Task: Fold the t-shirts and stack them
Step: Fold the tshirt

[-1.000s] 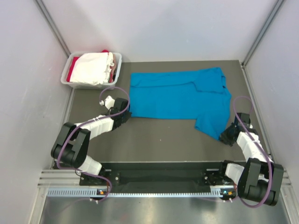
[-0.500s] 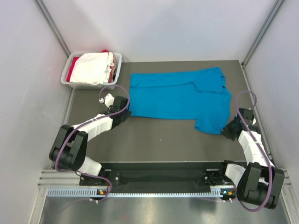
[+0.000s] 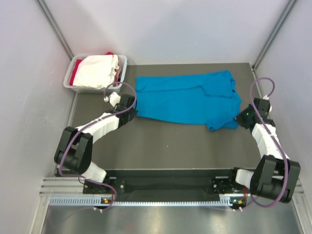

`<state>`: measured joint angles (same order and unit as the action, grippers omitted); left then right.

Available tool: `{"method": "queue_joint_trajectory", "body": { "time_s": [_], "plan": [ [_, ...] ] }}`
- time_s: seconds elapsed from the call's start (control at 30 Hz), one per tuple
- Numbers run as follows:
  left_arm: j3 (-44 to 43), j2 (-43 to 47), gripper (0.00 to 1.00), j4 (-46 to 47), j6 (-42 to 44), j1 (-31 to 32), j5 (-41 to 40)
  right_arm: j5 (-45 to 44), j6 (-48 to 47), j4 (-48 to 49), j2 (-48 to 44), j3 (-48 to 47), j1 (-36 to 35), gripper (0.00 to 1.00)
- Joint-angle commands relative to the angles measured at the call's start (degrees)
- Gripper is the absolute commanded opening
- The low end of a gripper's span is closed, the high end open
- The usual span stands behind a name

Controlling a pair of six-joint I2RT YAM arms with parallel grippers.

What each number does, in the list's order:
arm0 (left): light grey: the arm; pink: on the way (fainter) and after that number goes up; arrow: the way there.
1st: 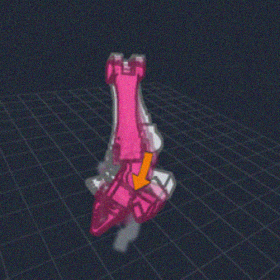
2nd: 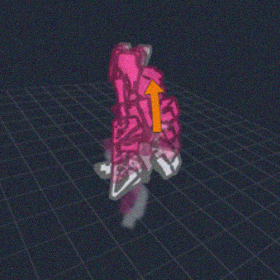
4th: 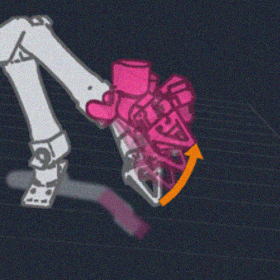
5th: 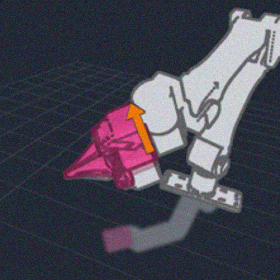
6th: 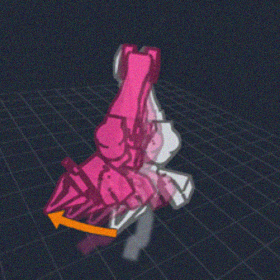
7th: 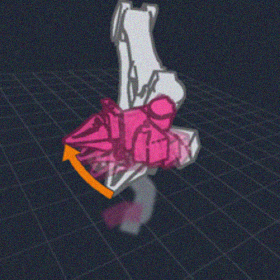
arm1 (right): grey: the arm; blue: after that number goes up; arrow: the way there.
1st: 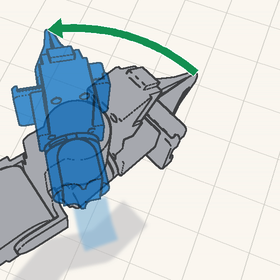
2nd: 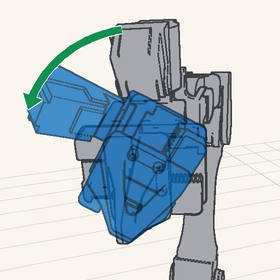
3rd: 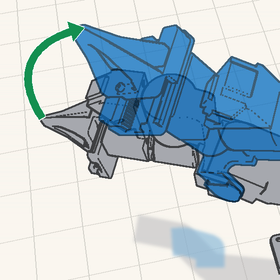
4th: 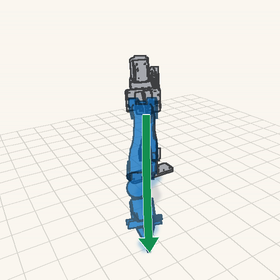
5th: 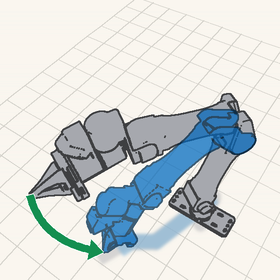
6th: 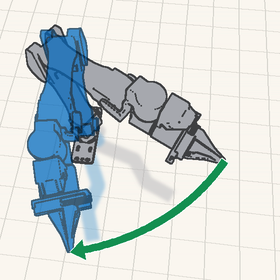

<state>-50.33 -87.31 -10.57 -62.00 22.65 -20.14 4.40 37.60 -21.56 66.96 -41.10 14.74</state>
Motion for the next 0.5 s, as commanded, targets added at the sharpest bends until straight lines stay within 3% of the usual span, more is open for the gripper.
{"method": "queue_joint_trajectory", "body": {
  "time_s": [0.0,0.27,0.47],
  "plan": [
    [-5.2,-2.4,0.00,-2.7,-1.5,0.0,-3.0,1.0,0.9,9.1,3.6,-6.1,-0.1,0.00],
    [-7.0,-3.7,0.00,-4.4,-7.2,0.0,-9.6,2.1,2.5,14.3,12.0,-12.4,-0.7,0.00],
    [-10.8,-7.3,0.00,-6.3,-5.6,0.0,-11.8,2.0,2.6,15.8,17.4,-19.5,-2.5,0.00]
  ]
}}
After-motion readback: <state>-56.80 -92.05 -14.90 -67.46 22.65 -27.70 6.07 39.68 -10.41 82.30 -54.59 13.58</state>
